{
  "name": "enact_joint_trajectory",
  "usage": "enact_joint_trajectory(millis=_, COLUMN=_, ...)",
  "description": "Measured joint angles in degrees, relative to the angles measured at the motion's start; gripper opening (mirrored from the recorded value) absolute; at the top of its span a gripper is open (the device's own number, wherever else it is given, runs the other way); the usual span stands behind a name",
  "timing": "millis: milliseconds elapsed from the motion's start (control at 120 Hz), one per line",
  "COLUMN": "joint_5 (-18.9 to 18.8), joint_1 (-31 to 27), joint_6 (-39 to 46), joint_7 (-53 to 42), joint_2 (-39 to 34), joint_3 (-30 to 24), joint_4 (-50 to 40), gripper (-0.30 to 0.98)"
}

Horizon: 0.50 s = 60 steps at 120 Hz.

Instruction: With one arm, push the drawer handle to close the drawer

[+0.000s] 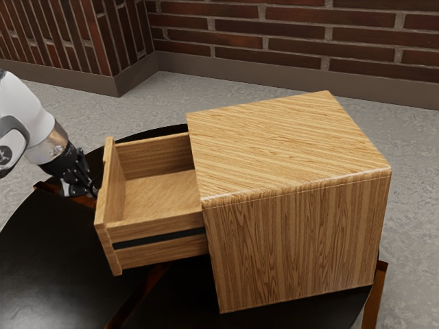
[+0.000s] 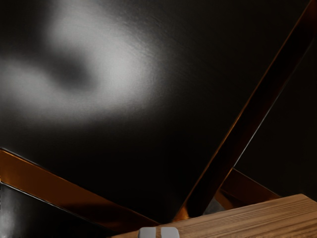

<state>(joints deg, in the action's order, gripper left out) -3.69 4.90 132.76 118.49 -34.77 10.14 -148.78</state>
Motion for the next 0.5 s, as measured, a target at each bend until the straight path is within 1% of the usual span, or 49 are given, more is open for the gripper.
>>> enact_joint_trajectory(millis=242, joint_5=0.4, joint_1=1.3, joint_6=0.7, joint_7=-0.2, joint_2=4.5, joint_3=-1.2, joint_4=2.9, gripper=-0.1)
enact_joint_trajectory(millis=350, joint_5=0.8, joint_1=1.4, joint_6=1.4, joint_7=-0.2, joint_2=6.8, joint_3=-2.8, joint_4=4.4, gripper=-0.1)
enact_joint_trajectory(millis=500, joint_5=1.6, joint_1=1.4, joint_6=2.1, joint_7=0.0, joint_2=10.7, joint_3=-3.7, joint_4=8.1, gripper=-0.1)
